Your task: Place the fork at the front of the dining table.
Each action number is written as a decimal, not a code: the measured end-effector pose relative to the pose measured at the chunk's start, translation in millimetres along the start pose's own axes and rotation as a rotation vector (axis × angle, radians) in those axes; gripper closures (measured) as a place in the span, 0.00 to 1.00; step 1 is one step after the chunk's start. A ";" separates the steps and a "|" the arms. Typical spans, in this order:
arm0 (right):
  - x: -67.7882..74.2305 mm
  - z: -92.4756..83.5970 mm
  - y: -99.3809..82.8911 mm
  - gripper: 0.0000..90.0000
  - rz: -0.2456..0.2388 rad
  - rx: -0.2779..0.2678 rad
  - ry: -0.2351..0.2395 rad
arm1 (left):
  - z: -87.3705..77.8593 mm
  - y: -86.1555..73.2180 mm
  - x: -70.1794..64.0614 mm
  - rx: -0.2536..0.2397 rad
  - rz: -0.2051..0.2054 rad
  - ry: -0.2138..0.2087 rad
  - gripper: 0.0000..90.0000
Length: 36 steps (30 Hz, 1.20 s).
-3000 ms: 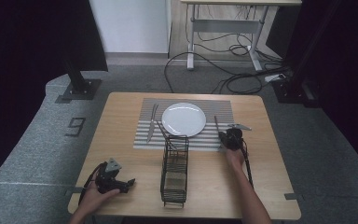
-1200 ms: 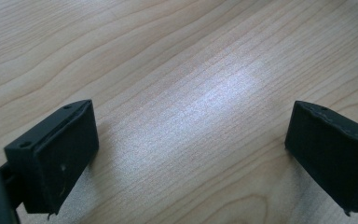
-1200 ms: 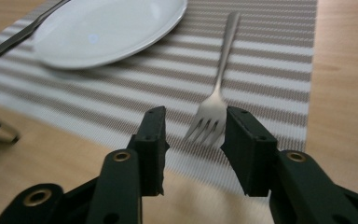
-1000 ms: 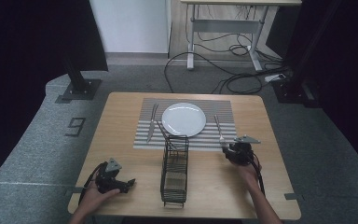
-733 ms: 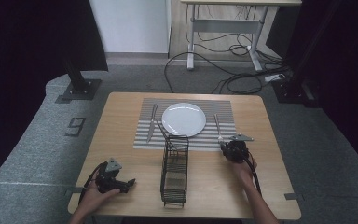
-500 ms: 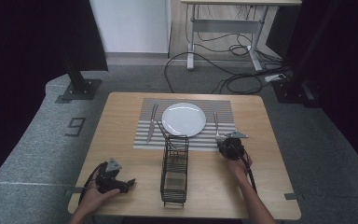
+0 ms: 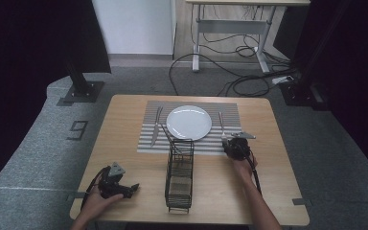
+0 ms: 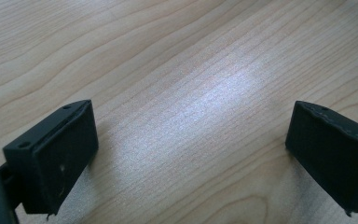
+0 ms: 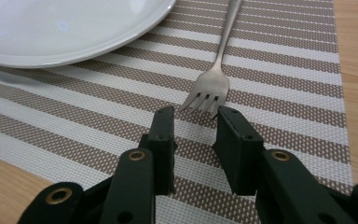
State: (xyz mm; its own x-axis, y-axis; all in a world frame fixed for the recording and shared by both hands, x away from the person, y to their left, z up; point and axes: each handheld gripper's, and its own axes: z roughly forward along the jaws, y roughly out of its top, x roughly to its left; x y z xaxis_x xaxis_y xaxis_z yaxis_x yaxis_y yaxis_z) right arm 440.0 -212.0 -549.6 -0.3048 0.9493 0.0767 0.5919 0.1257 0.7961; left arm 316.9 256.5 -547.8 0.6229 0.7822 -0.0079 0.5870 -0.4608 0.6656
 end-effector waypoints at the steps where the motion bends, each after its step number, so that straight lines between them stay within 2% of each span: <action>1: 0.0 -0.5 0.2 0.75 0.002 -0.003 0.005 | 0.0 0.0 0.0 0.000 0.000 0.000 0.02; 6: 0.4 -2.8 1.6 0.74 -0.001 -0.017 0.008 | 0.0 0.0 0.0 0.000 0.000 0.000 0.02; 11: -1.5 -9.2 2.7 0.68 -0.001 -0.021 0.038 | 0.0 0.0 0.0 0.000 0.000 0.000 0.02; 17: -7.0 -32.6 5.5 0.58 -0.006 -0.040 0.065 | 0.0 0.0 0.0 0.000 0.000 0.000 0.02; 20: -10.8 -45.8 1.1 0.57 -0.009 -0.058 0.085 | 0.0 0.0 0.0 0.000 0.000 0.000 0.02; 26: -14.5 -63.0 -11.6 0.51 -0.027 -0.050 0.112 | 0.0 0.1 0.0 0.000 0.001 0.000 0.02; 36: -13.1 -73.0 -18.9 0.47 -0.021 -0.071 0.138 | 0.3 0.2 0.0 0.000 0.001 0.000 0.02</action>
State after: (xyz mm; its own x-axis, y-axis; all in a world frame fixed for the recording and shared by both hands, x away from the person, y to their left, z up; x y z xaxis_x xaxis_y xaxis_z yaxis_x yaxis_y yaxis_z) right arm 378.3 -247.8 -521.9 -0.4186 0.8976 0.1378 0.5318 0.1194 0.8384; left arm 317.1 256.3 -547.8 0.6235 0.7818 -0.0075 0.5868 -0.4616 0.6653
